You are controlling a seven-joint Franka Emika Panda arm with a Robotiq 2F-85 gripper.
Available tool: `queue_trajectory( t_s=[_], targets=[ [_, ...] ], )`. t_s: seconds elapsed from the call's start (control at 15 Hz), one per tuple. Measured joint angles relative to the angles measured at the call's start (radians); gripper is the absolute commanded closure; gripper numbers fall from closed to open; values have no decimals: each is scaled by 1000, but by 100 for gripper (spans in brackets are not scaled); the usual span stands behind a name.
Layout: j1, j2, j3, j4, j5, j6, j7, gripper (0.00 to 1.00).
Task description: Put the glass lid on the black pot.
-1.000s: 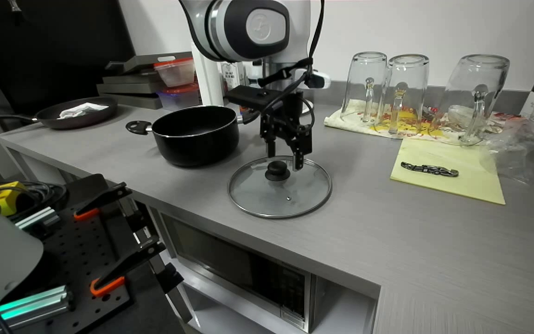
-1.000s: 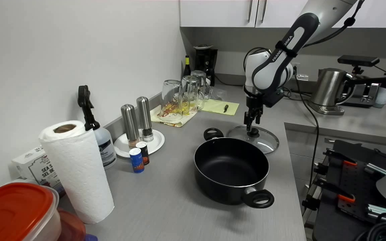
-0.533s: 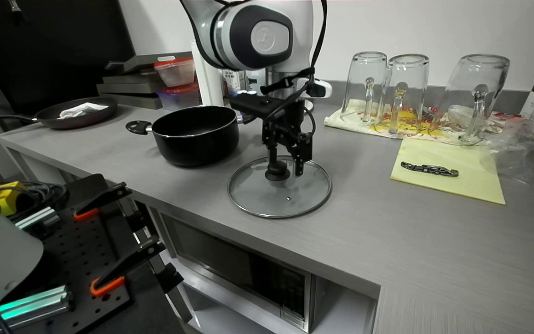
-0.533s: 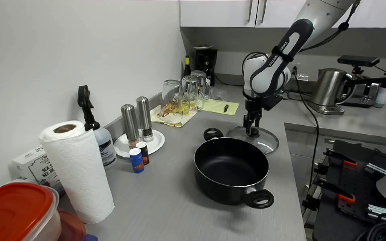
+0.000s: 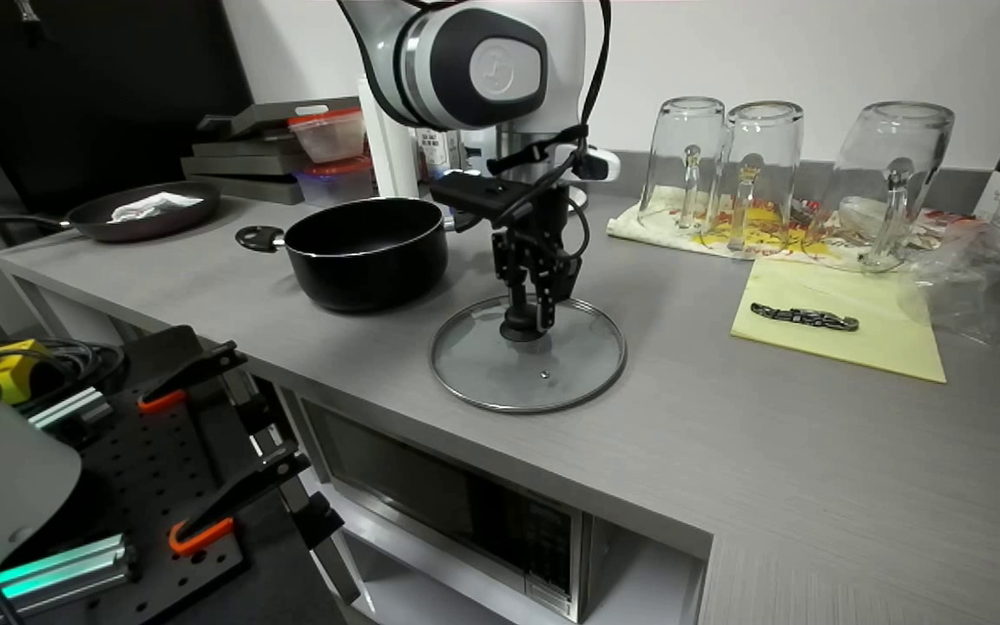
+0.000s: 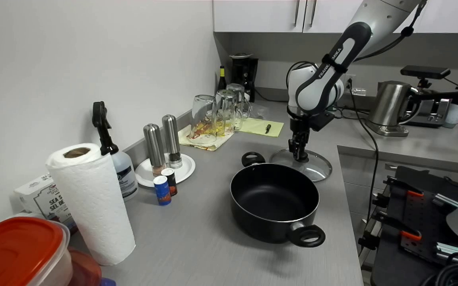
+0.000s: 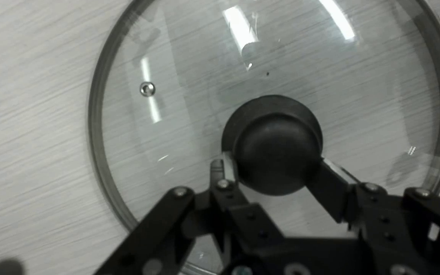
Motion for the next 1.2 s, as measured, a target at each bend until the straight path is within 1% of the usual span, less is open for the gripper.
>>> queue_trajectory(
  t_s=[0.33, 0.53, 0.87, 1.2],
  targets=[
    [2, -6, 3, -3, 0, 0, 0, 76],
    [5, -43, 1, -14, -14, -3, 0, 76],
    [10, -172, -6, -57, -71, -38, 0, 76],
    [29, -315, -5, -103, -159, -97, 0, 76]
  ],
)
